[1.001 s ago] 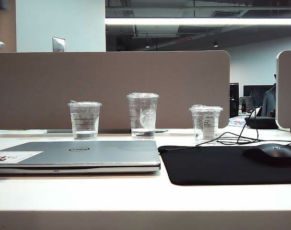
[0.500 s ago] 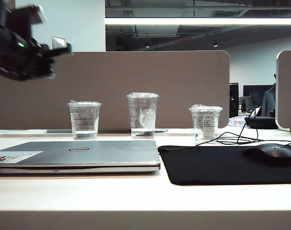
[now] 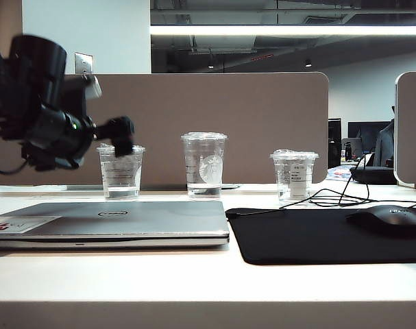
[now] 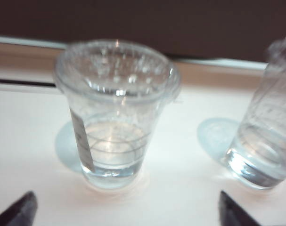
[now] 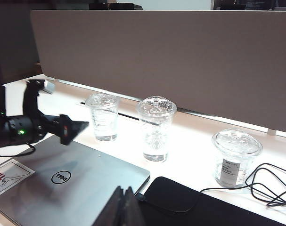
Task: Pick up the coffee cup on the left and place it on the left side of the laptop.
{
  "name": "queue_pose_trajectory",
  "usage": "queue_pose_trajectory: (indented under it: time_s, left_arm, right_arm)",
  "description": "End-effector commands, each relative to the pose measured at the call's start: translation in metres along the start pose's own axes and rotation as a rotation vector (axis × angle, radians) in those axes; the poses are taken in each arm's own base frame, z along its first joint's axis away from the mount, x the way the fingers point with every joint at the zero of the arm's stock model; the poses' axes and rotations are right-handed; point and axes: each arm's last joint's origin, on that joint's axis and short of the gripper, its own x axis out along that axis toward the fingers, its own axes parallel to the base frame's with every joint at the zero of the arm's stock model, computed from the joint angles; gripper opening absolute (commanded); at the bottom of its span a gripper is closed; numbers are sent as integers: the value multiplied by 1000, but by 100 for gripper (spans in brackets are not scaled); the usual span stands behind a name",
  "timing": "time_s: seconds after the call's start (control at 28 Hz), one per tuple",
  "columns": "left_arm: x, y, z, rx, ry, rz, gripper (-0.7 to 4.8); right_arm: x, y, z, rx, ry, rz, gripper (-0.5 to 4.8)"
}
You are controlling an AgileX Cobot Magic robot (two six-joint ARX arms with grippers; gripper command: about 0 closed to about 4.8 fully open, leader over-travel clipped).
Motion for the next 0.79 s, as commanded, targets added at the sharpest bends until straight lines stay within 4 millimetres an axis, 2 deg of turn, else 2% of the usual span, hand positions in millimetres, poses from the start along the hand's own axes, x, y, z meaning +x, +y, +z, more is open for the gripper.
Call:
queue_pose_trajectory:
  time_s: [0.04, 0.25, 0.79]
  left_arm:
    - [12, -1, 0, -7, -20, 4, 479]
    - [36, -3, -5, -14, -27, 6, 479]
    - [76, -5, -20, -22, -40, 31, 479]
  right_arm:
    - [0, 0, 5, -6, -30, 0, -3]
    - [0, 0, 5, -6, -29, 3, -3]
    - [-1, 1, 5, -7, -31, 27, -2]
